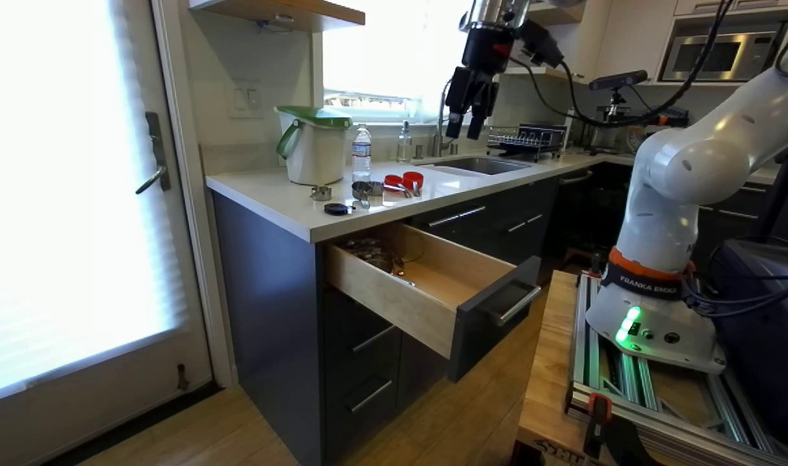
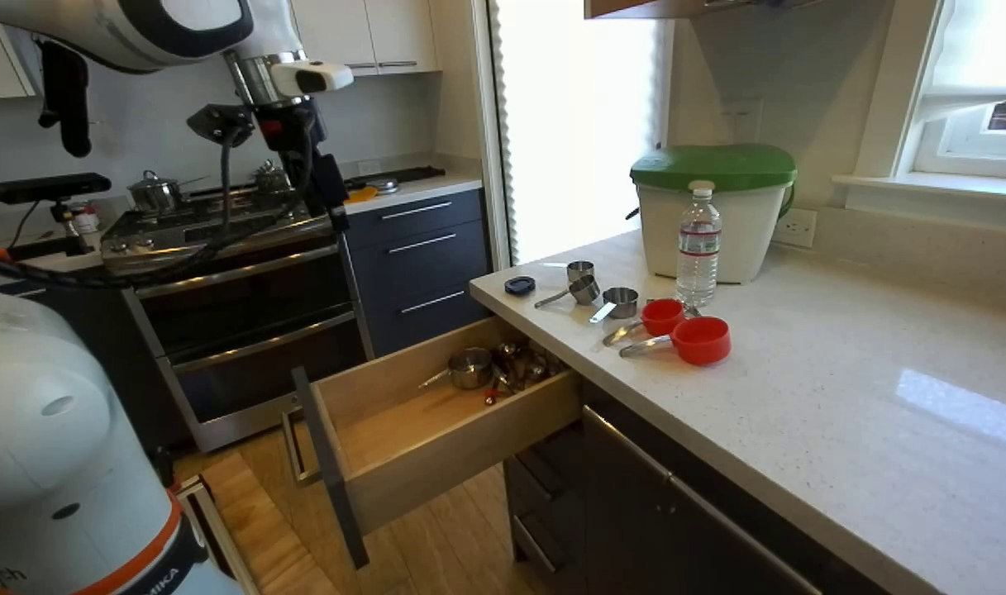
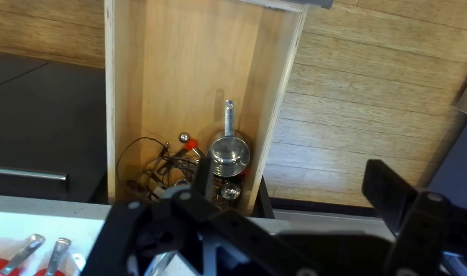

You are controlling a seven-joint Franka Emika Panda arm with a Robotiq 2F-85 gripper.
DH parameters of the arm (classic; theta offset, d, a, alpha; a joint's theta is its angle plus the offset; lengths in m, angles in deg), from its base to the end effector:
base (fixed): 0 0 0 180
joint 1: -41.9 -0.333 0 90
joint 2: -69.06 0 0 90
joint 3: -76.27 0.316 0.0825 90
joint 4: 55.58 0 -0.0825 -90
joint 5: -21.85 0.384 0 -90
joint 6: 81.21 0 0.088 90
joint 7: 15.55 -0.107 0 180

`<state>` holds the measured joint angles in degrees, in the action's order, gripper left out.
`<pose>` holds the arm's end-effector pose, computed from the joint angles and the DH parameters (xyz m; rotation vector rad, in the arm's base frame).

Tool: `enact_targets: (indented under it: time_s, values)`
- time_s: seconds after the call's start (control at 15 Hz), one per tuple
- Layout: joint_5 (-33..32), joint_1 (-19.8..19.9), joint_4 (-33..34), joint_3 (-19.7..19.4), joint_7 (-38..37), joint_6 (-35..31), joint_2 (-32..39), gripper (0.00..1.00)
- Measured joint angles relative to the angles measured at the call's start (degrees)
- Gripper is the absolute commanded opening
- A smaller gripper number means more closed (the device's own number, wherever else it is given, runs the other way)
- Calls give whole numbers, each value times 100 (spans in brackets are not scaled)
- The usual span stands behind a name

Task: Remove the pot from the drawer

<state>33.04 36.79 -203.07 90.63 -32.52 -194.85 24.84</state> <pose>0.3164 0.1330 0.5107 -3.0713 0.1143 -0.2453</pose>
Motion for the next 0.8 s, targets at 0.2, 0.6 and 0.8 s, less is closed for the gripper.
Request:
enact_targets:
  time_s: [0.2, 0.6, 0.8]
  values:
    - [-18, 2, 14, 3, 133, -635, 779, 100]
    - [-118, 3, 34, -248, 628, -1130, 1953, 100]
    - [-207, 0, 27, -251, 738, -1405, 2409, 100]
